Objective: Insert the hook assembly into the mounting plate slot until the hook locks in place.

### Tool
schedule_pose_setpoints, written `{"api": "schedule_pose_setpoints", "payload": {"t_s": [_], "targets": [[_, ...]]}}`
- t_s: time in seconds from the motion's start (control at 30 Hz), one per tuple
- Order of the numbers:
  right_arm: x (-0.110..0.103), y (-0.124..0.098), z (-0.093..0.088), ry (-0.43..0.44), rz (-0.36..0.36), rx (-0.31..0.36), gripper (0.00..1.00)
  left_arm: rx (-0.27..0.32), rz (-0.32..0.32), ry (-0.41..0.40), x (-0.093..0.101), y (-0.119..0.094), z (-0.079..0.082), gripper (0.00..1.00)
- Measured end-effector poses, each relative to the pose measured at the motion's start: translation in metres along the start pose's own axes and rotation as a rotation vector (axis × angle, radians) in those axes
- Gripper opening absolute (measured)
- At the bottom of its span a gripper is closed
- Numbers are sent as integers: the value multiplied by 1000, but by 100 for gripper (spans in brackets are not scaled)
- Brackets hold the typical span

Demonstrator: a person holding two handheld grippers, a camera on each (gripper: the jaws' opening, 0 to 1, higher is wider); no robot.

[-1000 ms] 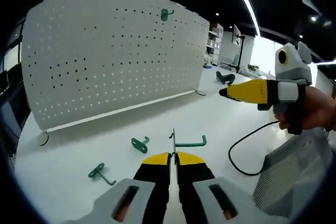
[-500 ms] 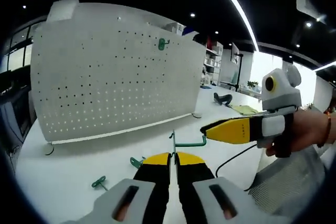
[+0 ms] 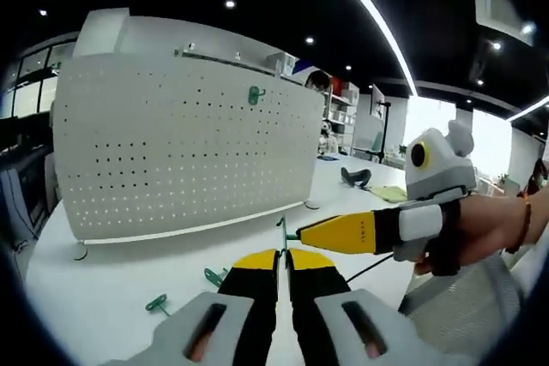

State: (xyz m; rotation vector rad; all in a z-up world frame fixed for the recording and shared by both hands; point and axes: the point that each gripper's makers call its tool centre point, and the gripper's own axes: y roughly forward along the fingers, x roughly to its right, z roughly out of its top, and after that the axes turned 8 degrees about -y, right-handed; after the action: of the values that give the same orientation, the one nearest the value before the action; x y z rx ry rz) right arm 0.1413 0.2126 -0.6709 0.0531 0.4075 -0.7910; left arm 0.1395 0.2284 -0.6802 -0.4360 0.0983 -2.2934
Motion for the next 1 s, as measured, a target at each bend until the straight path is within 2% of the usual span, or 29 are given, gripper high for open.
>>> {"api": "schedule_pose_setpoints", "payload": {"t_s": [0.23,0.5,0.6,0.77,1.0], "targets": [[-6,0,-1,32,21,5,5,30,-7,0,1,-6,6,4],[-11,-2,4,89,37,19,2,55,-44,-20,4,-6,10,4],[-13,-2,9,37,27,21,1,62,-53,2,6,-5,11,4],[-12,-2,11,34,14,22,1,69,-58,-7,6,-2,13,5],[-10,-2,19,-17,-18,31,1,83,-65,-13,5,1,19,6]]}}
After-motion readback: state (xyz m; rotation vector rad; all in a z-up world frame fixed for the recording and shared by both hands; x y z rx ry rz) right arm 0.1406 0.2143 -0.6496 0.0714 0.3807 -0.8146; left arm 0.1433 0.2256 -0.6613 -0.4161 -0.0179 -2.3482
